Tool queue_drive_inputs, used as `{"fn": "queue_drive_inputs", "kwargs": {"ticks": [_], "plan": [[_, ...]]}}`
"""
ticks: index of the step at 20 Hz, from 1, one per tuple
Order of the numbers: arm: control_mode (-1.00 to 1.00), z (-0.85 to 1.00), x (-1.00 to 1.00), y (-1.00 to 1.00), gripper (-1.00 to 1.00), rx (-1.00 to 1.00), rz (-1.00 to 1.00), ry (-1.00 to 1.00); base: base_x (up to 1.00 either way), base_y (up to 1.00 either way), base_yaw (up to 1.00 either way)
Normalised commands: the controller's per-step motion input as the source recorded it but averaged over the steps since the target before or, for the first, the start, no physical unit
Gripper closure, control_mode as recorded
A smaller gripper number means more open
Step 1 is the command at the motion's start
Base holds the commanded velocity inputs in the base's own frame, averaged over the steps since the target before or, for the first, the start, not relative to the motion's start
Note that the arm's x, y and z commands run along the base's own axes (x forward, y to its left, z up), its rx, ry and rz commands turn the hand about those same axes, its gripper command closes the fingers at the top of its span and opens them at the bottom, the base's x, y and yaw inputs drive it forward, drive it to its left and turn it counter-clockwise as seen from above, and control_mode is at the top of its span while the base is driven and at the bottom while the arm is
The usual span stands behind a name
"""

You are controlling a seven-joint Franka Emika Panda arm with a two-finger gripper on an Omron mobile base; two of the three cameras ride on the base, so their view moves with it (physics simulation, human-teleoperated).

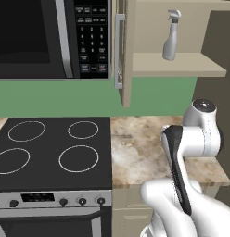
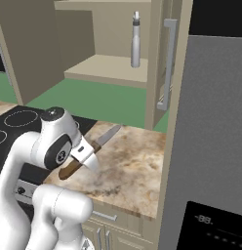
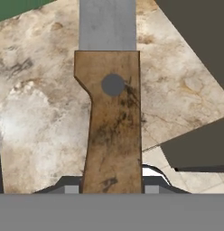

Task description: Move the cutting board and knife to the sink. Then move spray from the cabinet to the counter.

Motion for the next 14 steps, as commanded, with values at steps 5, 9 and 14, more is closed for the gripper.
{"fn": "queue_drive_inputs", "kwargs": {"ticks": [5,9,14], "plan": [[-1.00,0.18,-0.23,0.00,1.00,0.00,0.00,0.01,0.00,0.00,0.00],[-1.00,0.00,0.00,0.00,1.00,0.00,0.00,0.00,0.00,0.00,0.00],[1.00,0.00,0.00,0.00,1.00,0.00,0.00,0.00,-0.02,0.00,0.00]]}}
